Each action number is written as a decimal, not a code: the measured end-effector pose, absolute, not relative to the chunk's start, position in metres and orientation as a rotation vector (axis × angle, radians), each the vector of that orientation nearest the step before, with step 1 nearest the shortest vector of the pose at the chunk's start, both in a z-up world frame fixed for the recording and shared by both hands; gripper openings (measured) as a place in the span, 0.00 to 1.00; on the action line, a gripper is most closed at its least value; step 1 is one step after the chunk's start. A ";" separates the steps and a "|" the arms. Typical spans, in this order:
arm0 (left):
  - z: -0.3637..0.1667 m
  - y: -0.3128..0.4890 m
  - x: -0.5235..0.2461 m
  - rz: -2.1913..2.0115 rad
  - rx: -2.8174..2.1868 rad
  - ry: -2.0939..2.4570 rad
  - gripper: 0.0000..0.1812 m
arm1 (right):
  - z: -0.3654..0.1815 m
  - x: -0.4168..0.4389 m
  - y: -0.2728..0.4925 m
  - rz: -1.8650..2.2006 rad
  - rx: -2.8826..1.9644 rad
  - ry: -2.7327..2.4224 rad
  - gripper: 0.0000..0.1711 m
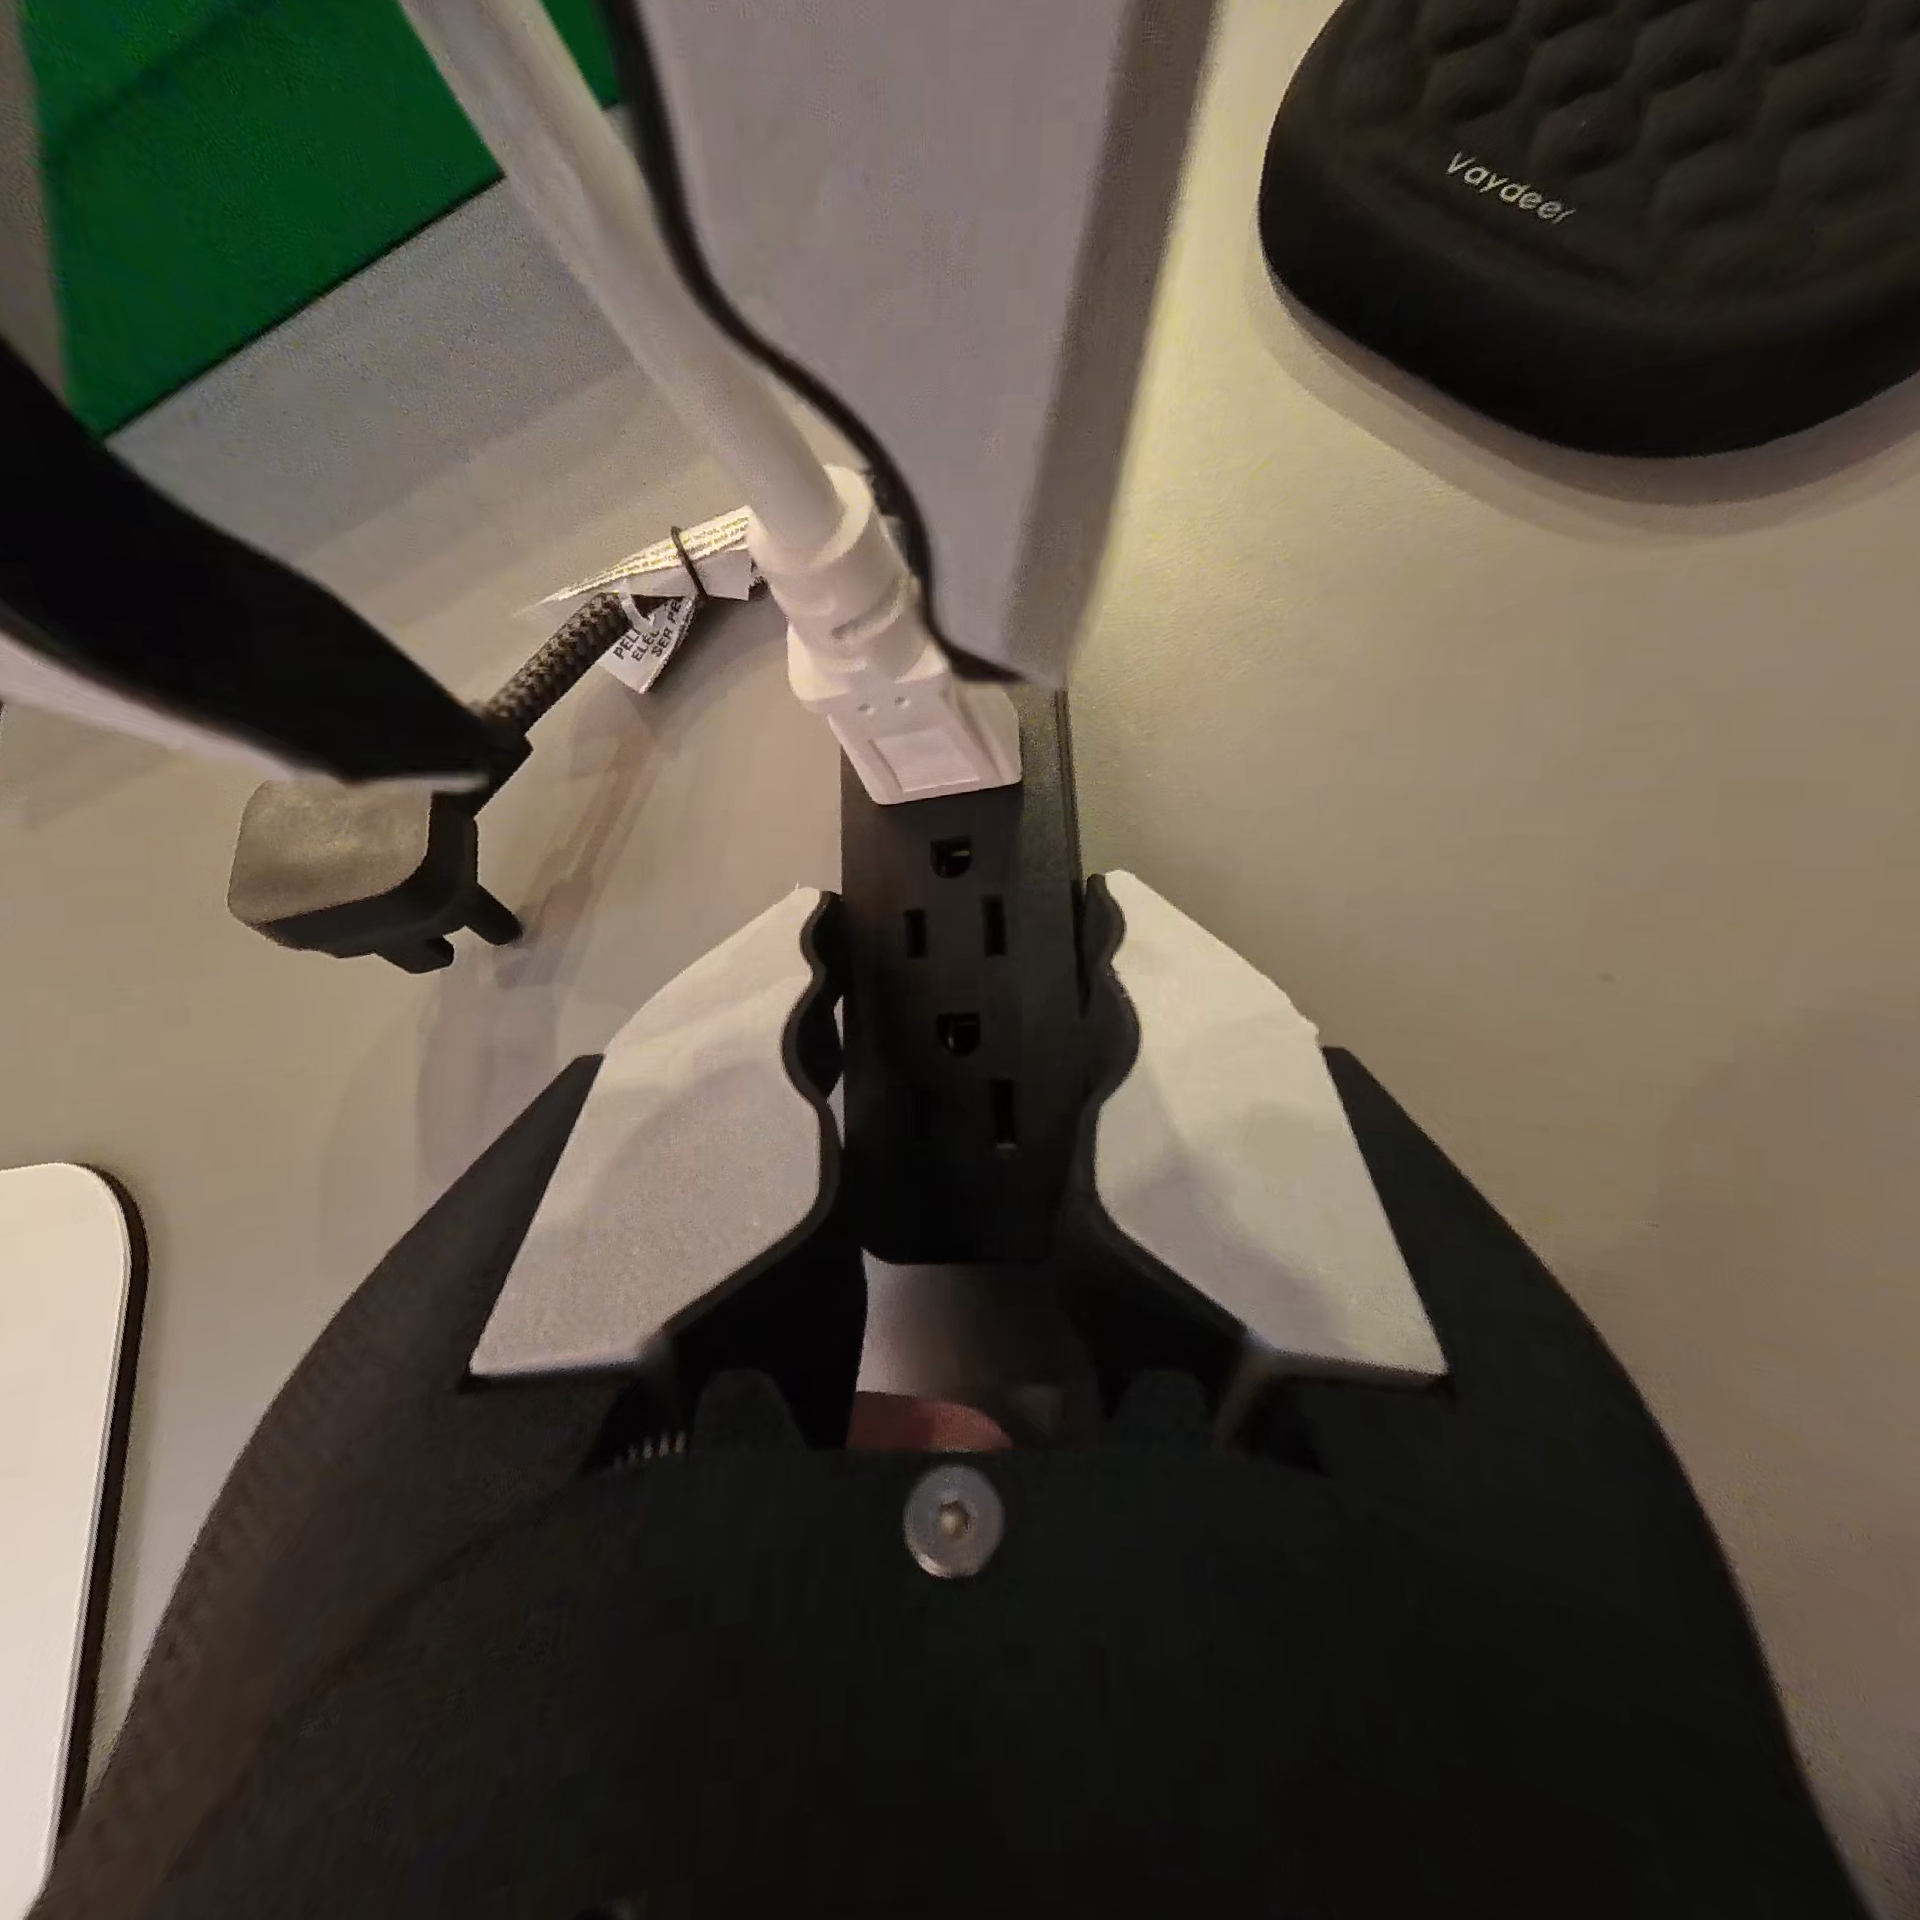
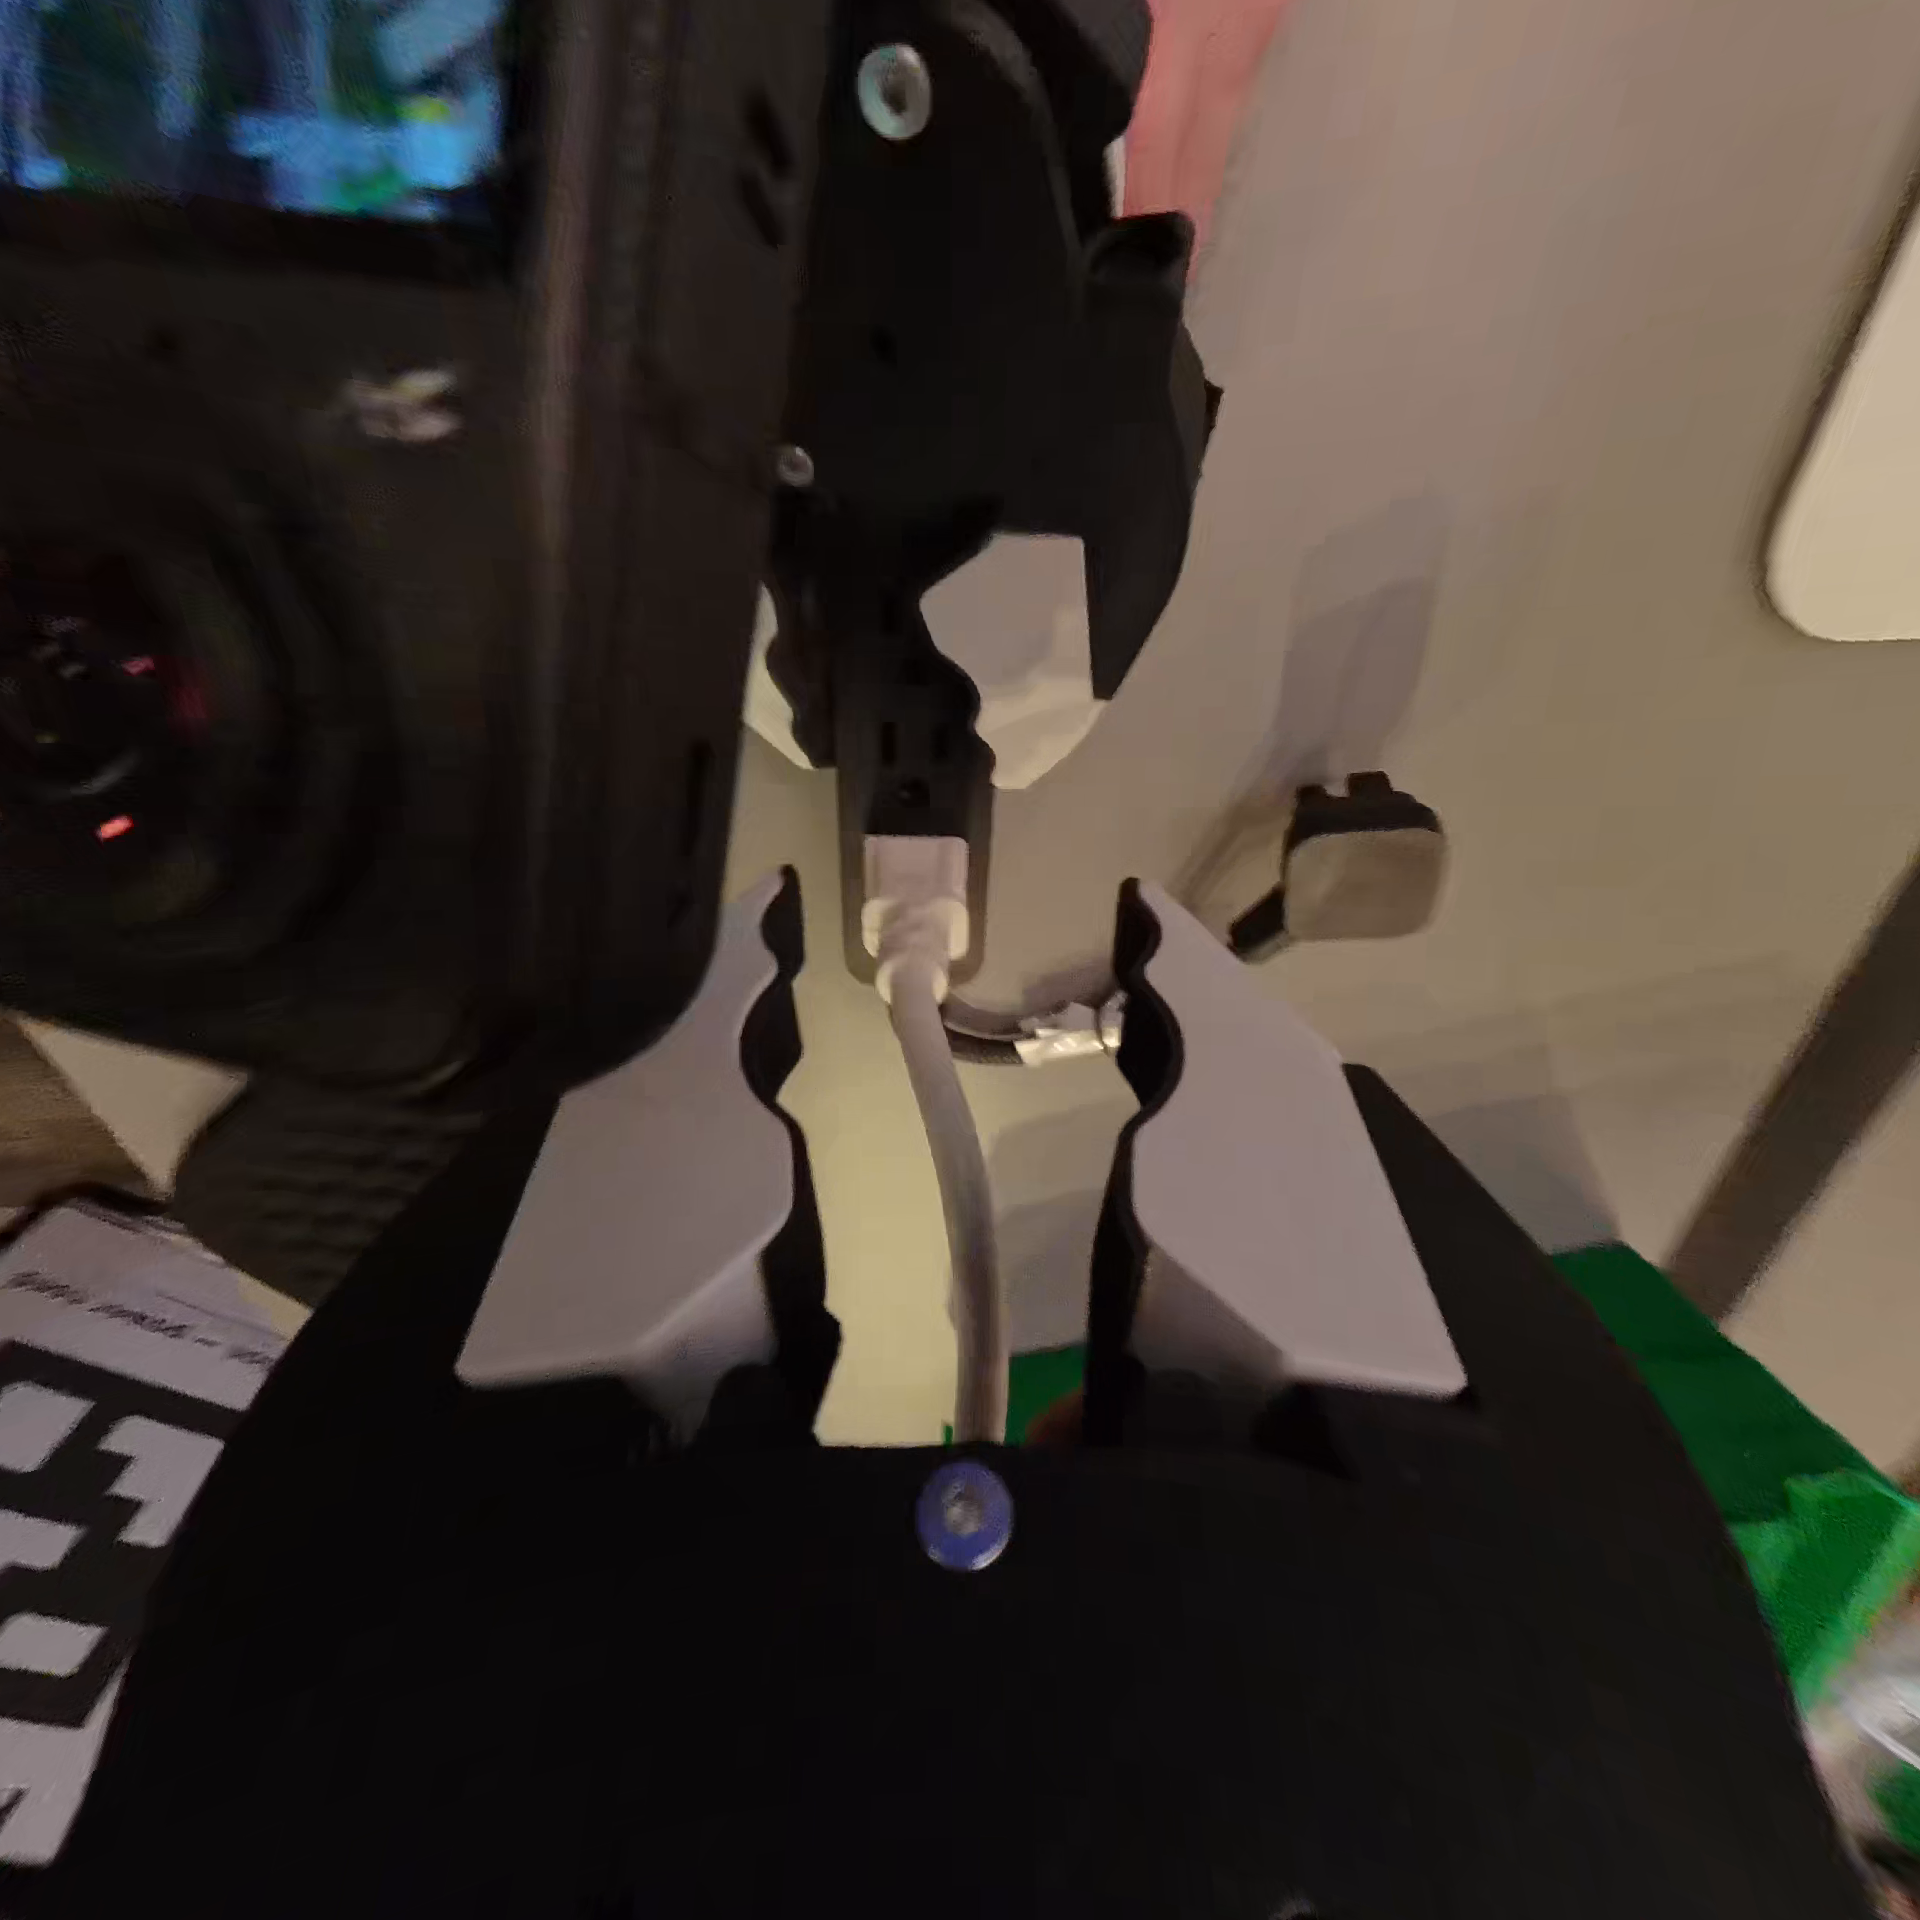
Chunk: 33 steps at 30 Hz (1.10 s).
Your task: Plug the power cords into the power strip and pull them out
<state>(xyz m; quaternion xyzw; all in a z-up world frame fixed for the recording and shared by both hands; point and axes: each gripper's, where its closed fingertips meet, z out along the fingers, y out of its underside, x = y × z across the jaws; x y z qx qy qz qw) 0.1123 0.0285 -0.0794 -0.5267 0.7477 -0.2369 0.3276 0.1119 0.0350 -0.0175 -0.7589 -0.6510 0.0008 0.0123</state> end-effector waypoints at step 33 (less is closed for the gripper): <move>-0.048 0.033 0.109 -0.891 -1.382 1.808 0.17 | -0.063 0.123 0.023 0.202 -2.162 -1.943 0.13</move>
